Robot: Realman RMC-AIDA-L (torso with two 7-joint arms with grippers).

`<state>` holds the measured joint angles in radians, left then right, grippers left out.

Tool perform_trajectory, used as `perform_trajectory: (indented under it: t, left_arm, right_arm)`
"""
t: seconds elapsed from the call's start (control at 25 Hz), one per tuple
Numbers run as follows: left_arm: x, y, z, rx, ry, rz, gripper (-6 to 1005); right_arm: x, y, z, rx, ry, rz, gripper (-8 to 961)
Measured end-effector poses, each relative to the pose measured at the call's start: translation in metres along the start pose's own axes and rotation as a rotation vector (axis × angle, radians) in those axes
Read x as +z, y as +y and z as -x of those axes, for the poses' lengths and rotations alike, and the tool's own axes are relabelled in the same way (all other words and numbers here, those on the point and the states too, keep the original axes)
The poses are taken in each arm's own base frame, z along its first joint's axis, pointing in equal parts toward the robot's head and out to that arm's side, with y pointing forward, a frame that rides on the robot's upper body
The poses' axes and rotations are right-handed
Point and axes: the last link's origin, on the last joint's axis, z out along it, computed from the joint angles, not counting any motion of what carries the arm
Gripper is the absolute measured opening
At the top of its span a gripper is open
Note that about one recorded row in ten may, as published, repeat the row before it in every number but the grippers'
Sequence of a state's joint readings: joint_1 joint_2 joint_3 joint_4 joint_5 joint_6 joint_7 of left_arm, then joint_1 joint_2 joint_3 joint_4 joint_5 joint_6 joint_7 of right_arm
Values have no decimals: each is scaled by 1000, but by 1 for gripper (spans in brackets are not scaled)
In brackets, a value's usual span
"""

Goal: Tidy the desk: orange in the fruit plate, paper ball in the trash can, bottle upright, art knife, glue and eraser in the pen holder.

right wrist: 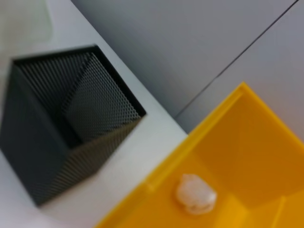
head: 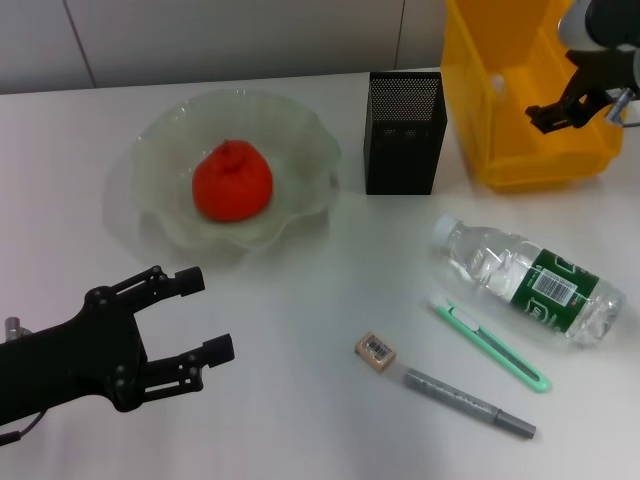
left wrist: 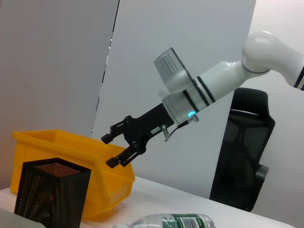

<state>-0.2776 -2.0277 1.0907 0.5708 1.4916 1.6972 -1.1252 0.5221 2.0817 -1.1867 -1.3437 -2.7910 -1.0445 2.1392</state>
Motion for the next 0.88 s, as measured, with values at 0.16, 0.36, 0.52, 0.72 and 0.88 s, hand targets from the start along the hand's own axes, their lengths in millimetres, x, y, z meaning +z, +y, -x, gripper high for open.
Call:
perform_trajectory:
  t: [0.16, 0.36, 0.52, 0.72, 0.88]
  left_arm:
    - [0, 0, 0, 8, 0, -1, 860]
    - [-1, -1, 0, 19, -7, -7, 861]
    - [-1, -2, 1, 22, -9, -9, 860]
    - [0, -2, 1, 24, -16, -6, 860]
    - [-1, -2, 1, 32, -17, -7, 861]
  right_arm:
    - [-20, 3, 7, 99, 28, 64, 826]
    - [-56, 7, 19, 187, 79, 135, 826]
    - [-74, 19, 29, 211, 171, 220, 826]
    - [-76, 30, 35, 226, 317, 300, 826]
    - [-62, 43, 35, 245, 430, 402, 826]
